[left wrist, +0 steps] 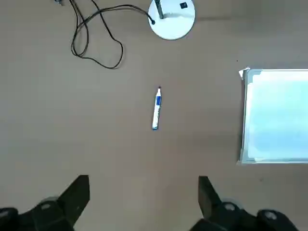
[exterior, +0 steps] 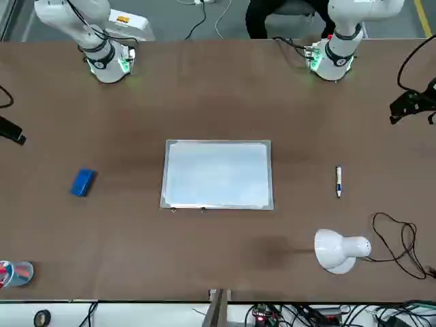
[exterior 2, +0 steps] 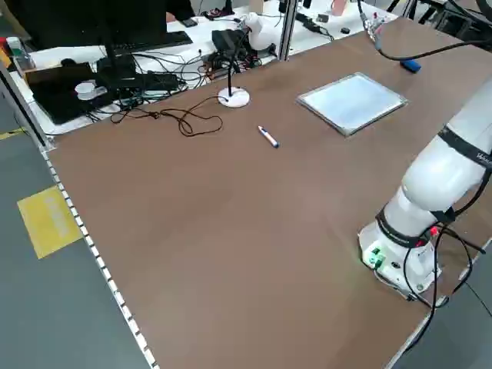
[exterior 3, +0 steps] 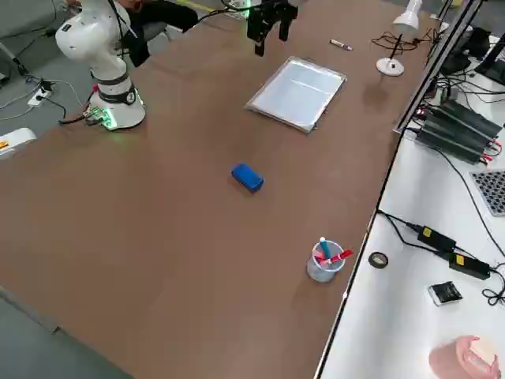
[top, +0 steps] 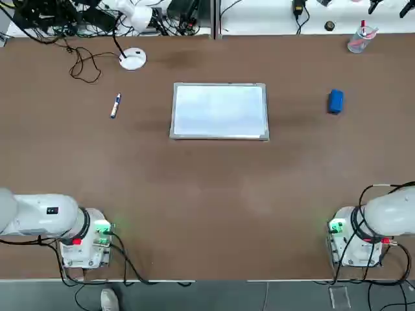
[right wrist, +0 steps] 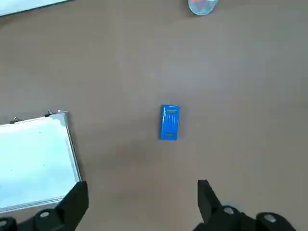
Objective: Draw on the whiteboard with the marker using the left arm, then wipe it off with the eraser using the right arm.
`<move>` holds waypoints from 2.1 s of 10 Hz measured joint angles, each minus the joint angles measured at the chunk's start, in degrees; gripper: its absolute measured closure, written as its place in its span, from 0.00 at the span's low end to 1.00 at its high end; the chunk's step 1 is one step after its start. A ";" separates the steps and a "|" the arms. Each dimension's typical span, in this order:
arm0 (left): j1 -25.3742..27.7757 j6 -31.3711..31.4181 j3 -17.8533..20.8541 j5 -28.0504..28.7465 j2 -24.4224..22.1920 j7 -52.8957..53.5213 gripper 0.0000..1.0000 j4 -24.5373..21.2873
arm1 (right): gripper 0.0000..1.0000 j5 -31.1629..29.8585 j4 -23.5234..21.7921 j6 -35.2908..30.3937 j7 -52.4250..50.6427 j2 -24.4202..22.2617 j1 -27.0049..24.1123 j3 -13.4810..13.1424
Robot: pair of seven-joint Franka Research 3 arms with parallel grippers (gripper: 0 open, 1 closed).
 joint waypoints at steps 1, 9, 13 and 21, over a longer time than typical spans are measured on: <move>0.00 -0.01 0.00 0.00 0.00 0.00 0.00 0.00 | 0.00 -0.02 0.00 0.14 0.00 0.00 0.00 0.00; 0.23 0.86 0.06 0.00 3.74 0.10 0.00 -0.17 | 0.00 -0.04 -0.05 0.62 0.01 0.01 -0.01 -0.03; 0.24 13.59 0.08 0.00 7.83 -0.04 0.00 -8.23 | 0.00 -0.04 -0.08 0.63 0.01 0.01 -0.01 -0.04; 1.80 43.44 0.17 0.12 11.55 0.10 0.01 -31.28 | 0.00 -0.04 -0.12 0.65 0.01 0.11 -0.01 -0.04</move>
